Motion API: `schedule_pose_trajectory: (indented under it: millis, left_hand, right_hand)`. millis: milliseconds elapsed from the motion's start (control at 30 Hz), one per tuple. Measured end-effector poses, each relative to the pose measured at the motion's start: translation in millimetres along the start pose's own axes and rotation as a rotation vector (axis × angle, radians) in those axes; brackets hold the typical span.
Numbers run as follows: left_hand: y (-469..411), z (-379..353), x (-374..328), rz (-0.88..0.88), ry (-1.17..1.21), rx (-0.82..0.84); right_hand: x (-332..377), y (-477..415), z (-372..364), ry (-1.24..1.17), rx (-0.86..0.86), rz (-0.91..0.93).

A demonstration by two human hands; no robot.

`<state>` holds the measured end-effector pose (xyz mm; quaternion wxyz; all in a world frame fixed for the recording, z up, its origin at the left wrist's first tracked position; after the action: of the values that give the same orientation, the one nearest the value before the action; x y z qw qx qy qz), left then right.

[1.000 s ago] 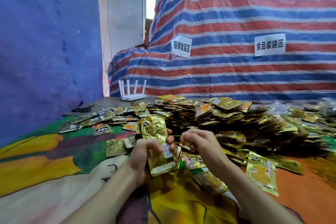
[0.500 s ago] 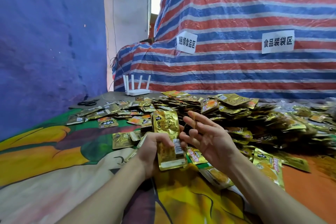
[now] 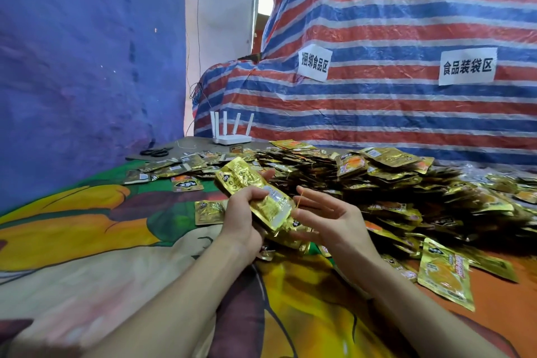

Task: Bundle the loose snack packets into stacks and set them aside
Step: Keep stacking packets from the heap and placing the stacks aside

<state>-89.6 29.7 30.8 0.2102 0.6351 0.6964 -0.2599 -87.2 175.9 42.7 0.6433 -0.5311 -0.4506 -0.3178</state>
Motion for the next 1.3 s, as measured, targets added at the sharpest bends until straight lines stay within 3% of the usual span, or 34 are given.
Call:
schedule_pose_trajectory:
  millis: [200, 600, 867, 1033, 1200, 1300]
  left_hand:
    - [3.8, -9.5, 10.2, 0.065, -0.048, 0.055]
    - [6.8, -4.1, 6.0, 0.029, -0.251, -0.057]
    - [6.3, -2.9, 0.0, -0.059, -0.265, -0.071]
    - [5.3, -3.1, 4.7, -0.051, -0.222, -0.058]
    - [3.3, -9.6, 4.5, -0.087, -0.190, 0.010]
    - [2.9, -11.9, 0.0, -0.129, -0.186, 0.033]
  right_hand:
    - [6.9, 3.9, -5.7, 0.213, -0.025, 0.090]
    - [9.9, 3.4, -2.6, 0.090, -0.008, 0.124]
    - [-10.4, -0.8, -14.4, -0.066, 0.085, -0.021]
    - [-11.8, 3.0, -23.6, 0.037, 0.079, 0.012]
    - [-10.7, -1.7, -24.4, -0.331, 0.105, -0.050]
    - [-9.6, -0.6, -27.8, -0.390, 0.171, -0.066]
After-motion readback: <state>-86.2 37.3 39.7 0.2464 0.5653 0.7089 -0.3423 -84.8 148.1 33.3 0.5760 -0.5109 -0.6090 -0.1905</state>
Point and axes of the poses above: each hand's wrist, its own y-axis away from the middle knuckle, its own z-axis out of the back of the hand, x = y × z, the point moved 9 cm from there along -y, towards the middle knuckle, and after that the axes turned 6 degrees about y, right-handed, at the moved point
